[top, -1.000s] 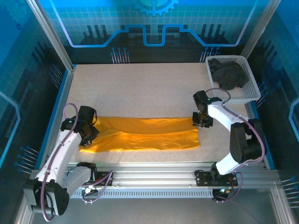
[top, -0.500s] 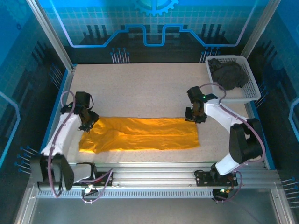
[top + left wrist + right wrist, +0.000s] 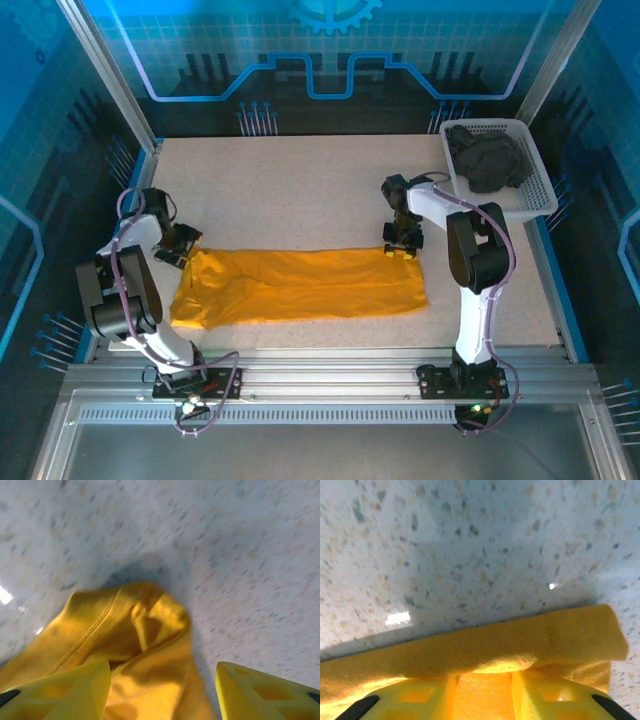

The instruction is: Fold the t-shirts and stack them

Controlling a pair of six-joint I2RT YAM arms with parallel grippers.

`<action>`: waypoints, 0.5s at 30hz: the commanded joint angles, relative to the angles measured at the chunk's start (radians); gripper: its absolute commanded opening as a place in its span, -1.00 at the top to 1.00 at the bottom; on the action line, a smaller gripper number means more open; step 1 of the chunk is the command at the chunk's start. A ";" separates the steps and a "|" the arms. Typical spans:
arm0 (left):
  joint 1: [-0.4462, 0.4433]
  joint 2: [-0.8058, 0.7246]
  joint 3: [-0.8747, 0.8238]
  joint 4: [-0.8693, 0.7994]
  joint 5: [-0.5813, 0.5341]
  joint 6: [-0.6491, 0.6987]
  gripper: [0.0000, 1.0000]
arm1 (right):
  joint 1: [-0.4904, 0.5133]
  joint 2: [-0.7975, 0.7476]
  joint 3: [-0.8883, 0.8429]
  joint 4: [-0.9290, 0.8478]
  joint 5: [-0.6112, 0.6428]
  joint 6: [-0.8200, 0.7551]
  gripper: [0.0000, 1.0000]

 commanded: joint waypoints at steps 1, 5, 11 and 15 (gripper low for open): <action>0.018 0.047 0.039 0.081 0.114 0.067 -0.14 | -0.026 0.077 0.072 -0.090 0.038 -0.029 0.28; 0.019 0.107 0.091 0.039 0.140 0.119 -0.02 | -0.026 0.117 0.145 -0.125 0.054 -0.045 0.28; 0.019 0.065 0.081 -0.082 -0.022 0.137 0.06 | -0.044 0.118 0.155 -0.126 0.064 -0.043 0.27; 0.018 0.062 0.049 -0.045 0.032 0.120 0.08 | -0.049 0.120 0.150 -0.115 0.062 -0.045 0.27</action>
